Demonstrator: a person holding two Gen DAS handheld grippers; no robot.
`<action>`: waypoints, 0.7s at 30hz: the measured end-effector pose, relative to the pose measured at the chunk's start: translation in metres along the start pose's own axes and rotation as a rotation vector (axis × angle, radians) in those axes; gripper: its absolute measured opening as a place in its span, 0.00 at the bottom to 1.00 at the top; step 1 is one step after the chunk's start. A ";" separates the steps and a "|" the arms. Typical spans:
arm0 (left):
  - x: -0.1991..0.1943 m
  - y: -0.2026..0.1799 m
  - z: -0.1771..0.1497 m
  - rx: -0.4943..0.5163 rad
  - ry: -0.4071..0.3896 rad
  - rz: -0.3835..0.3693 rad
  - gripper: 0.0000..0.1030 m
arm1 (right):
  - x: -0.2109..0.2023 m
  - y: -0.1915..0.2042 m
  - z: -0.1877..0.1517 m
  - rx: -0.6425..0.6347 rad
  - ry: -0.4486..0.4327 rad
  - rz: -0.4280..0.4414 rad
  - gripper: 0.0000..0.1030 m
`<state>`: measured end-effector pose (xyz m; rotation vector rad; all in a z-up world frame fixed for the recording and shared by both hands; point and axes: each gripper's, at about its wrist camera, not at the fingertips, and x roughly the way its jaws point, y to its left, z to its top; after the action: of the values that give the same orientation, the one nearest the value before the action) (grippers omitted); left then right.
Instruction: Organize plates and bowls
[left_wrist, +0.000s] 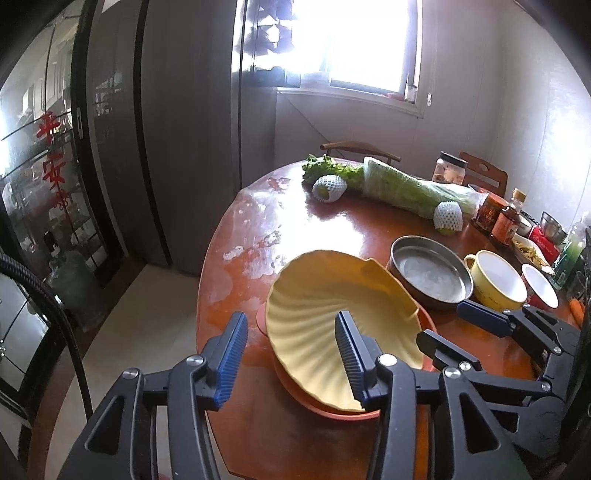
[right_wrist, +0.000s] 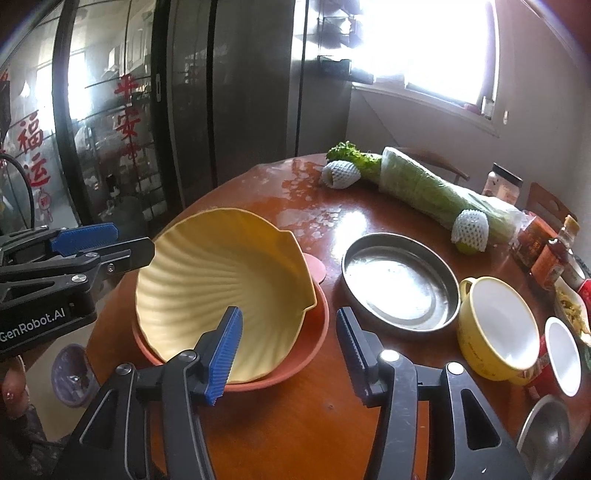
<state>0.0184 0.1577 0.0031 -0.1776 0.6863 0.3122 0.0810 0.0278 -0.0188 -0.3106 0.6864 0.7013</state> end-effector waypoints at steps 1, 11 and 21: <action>-0.002 -0.001 0.000 0.001 -0.004 0.001 0.49 | -0.003 -0.001 0.000 0.002 -0.004 -0.001 0.54; -0.020 -0.020 0.002 0.028 -0.032 0.001 0.56 | -0.030 -0.010 -0.003 0.029 -0.045 -0.009 0.57; -0.025 -0.049 0.003 0.083 -0.032 -0.039 0.57 | -0.052 -0.033 -0.011 0.081 -0.076 -0.034 0.57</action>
<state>0.0186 0.1074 0.0242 -0.1062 0.6622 0.2485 0.0699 -0.0267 0.0093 -0.2198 0.6338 0.6483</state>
